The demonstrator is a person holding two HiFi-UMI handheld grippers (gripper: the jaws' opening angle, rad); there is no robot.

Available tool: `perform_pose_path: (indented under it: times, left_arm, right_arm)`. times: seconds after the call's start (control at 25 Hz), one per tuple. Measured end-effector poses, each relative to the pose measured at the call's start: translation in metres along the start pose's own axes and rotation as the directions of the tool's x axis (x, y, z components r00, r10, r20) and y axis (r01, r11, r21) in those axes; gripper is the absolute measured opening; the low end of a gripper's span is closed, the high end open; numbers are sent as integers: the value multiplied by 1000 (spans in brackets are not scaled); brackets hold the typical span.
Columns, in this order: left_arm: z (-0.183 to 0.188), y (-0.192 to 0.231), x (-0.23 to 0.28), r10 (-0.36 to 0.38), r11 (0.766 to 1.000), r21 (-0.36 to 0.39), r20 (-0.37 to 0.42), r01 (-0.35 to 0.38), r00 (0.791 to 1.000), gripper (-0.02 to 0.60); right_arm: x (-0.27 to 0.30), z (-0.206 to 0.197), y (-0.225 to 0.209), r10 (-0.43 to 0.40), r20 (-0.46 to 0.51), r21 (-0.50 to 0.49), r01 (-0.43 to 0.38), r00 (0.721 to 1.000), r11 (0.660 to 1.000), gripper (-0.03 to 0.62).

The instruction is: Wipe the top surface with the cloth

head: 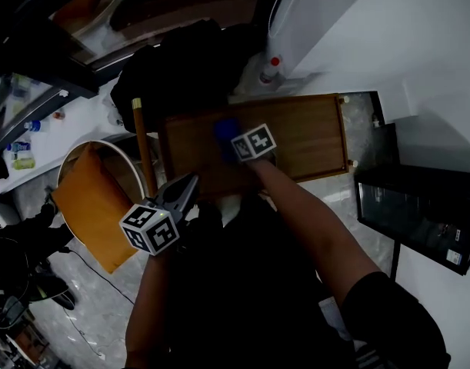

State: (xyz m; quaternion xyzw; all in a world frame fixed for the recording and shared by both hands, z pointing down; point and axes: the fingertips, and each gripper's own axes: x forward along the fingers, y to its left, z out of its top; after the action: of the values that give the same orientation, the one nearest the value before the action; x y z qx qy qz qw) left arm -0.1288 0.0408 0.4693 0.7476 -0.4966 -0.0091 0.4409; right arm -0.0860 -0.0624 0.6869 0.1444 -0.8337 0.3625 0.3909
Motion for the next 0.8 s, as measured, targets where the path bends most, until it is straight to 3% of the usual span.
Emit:
perform_pose_path:
  times: [0.8]
  left_arm:
    - [-39, -72, 86, -40, 999, 30, -101, 43, 994, 11]
  right_arm:
    - [-102, -33, -118, -80, 67, 96, 73, 995, 993, 67]
